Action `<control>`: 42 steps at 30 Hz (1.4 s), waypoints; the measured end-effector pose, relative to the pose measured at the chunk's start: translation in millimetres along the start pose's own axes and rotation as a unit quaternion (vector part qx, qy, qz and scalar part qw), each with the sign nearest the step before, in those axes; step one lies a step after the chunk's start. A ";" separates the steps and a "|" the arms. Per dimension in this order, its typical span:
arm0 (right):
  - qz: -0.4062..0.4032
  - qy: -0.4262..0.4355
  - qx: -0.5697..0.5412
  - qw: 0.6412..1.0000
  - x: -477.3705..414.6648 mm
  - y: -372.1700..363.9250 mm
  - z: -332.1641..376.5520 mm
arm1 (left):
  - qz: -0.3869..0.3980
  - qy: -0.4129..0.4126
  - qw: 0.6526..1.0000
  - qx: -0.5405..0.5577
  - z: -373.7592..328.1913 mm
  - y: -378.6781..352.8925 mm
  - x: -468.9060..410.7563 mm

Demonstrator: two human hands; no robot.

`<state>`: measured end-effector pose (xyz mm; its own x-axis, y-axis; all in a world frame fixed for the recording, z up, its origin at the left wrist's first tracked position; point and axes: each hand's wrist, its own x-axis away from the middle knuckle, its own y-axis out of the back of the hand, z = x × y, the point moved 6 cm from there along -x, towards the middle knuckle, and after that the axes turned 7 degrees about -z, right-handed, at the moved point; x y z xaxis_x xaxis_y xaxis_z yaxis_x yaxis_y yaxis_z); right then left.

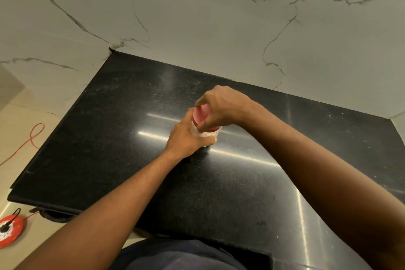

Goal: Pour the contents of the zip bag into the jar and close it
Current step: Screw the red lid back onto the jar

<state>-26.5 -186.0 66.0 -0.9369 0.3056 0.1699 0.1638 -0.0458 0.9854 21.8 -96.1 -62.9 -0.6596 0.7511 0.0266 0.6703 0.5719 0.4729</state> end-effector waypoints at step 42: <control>0.024 0.076 -0.001 0.997 10.0 -20.4 -5.8 | 0.008 0.000 1.000 -0.020 1.8 -0.3 -2.9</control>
<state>-41.0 -187.6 47.7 -0.9639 0.1546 0.2169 0.2102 -0.0582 0.9759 24.0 -97.9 -64.7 -0.6497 0.7593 0.0350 0.6659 0.5464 0.5080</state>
